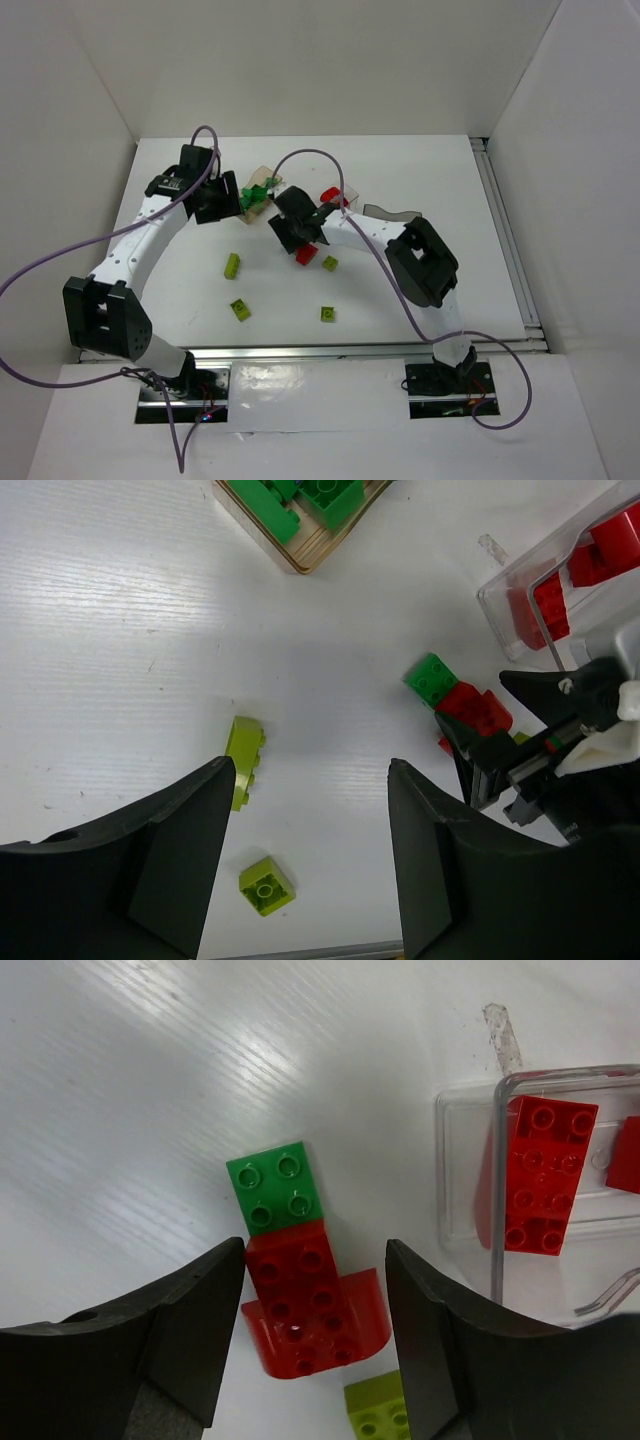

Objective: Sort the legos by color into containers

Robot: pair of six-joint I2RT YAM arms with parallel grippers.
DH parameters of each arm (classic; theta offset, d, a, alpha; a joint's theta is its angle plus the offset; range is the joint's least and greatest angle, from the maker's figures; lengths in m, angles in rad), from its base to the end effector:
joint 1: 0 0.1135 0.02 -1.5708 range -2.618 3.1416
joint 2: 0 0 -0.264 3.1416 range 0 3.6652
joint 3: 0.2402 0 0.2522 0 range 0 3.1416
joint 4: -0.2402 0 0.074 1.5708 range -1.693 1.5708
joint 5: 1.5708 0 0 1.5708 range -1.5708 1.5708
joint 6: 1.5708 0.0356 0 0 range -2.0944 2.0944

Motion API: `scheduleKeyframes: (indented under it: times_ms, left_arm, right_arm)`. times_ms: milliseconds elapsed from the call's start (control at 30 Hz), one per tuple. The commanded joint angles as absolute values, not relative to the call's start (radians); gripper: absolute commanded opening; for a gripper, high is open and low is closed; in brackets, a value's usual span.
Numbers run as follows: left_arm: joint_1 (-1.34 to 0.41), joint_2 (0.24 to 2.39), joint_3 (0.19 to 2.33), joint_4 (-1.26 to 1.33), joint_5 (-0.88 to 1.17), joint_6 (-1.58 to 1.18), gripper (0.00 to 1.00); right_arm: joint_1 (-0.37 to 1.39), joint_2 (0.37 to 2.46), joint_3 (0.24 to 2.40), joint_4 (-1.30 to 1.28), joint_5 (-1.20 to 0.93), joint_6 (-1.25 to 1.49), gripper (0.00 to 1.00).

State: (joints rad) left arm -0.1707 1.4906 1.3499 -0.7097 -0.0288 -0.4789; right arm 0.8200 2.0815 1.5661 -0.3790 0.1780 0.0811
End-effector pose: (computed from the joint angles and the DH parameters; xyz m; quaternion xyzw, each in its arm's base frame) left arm 0.3176 -0.0537 0.3193 -0.1486 0.9239 -0.0997 0.3383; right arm 0.3184 0.3320 0.1903 -0.3118 0.8869 0.0684 0.3340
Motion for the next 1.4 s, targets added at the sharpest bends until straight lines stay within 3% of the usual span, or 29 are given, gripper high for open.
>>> scheduleKeyframes:
  times_ms: [0,133,367,433,567,600,733,967,1367]
  left_arm:
    - [-0.167,1.476,1.345,-0.69,-0.026,-0.489,0.72]
    - [-0.158,1.476,1.345,-0.69,-0.035,-0.48,0.72]
    - [-0.158,1.476,1.345,-0.69,-0.035,-0.48,0.72]
    - [-0.158,1.476,1.345,-0.69,-0.035,-0.48,0.72]
    - [-0.118,1.476,1.325,-0.651,0.162,-0.462,0.75]
    - [-0.104,1.476,1.309,-0.635,0.22,-0.447,0.83]
    - [-0.058,1.491,1.266,-0.552,0.509,-0.425,0.93]
    - [-0.08,1.536,1.14,-0.301,0.871,-0.615,0.92]
    - [-0.161,1.574,1.107,-0.094,0.91,-0.762,0.88]
  right_arm:
    - [0.796,2.108,1.618,-0.407,0.129,0.025,0.65]
    - [0.796,2.117,1.618,-0.416,0.117,0.015,0.54]
    - [0.796,2.117,1.618,-0.425,0.107,0.024,0.44]
    - [0.796,2.099,1.618,-0.425,0.126,0.034,0.35]
    - [0.782,1.966,1.56,-0.384,0.098,0.073,0.24]
    - [0.773,1.927,1.534,-0.339,0.075,0.074,0.23]
    - [0.727,1.729,1.338,-0.212,-0.093,0.103,0.22]
    - [0.706,1.543,1.213,-0.152,-0.192,0.124,0.22]
    - [0.706,1.503,1.192,-0.152,-0.215,0.133,0.21]
